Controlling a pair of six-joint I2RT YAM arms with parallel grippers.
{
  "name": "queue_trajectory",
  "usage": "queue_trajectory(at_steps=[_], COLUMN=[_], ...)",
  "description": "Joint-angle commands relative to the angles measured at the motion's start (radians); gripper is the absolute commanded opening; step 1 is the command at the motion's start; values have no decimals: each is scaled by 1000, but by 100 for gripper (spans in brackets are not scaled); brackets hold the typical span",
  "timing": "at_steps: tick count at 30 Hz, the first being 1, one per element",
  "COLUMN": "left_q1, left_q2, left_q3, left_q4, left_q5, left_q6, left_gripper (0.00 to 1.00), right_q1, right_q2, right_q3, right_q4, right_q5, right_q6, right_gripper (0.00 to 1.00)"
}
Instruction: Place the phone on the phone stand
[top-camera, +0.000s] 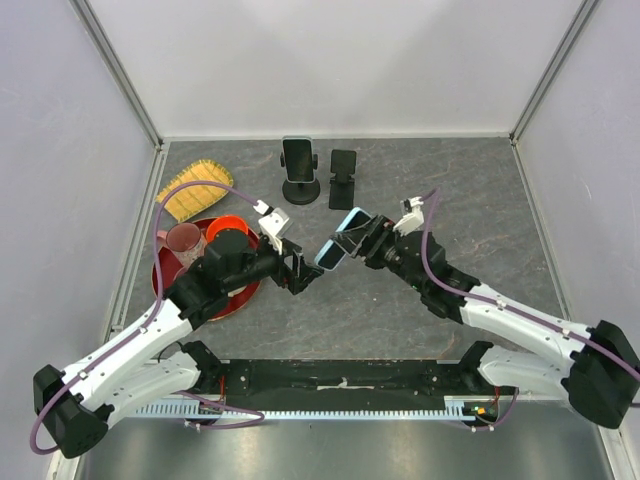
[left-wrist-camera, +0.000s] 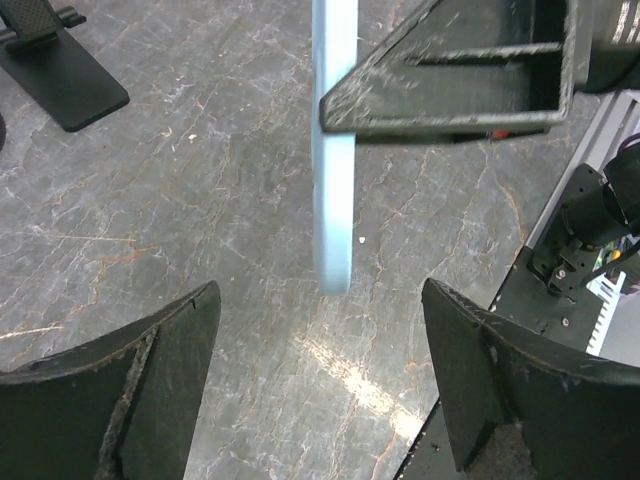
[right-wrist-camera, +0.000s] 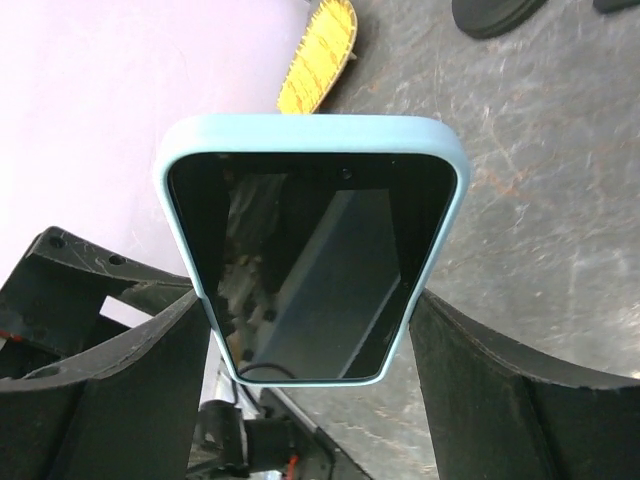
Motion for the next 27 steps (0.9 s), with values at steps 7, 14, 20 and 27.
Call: queue_trajectory(at_steps=[7,14,20,27], left_q1=[2,4,10,31], left_q2=[-51,-59,-57,-47], left_q3=[-7,-7,-10,-4], left_q4=[92,75,79,87], left_q5=[-29,-65,-29,-14], left_q6=[23,32,34,6], left_gripper=[93,87,81,63], right_q1=[216,239,247,263], right_q2=[108,90,70,74], right_q3=[110,104,113,124], right_q4=[-5,53,71,105], right_q5=[325,346,334,316], right_q6=[458,524,538,561], right_gripper=[0,0,0,0])
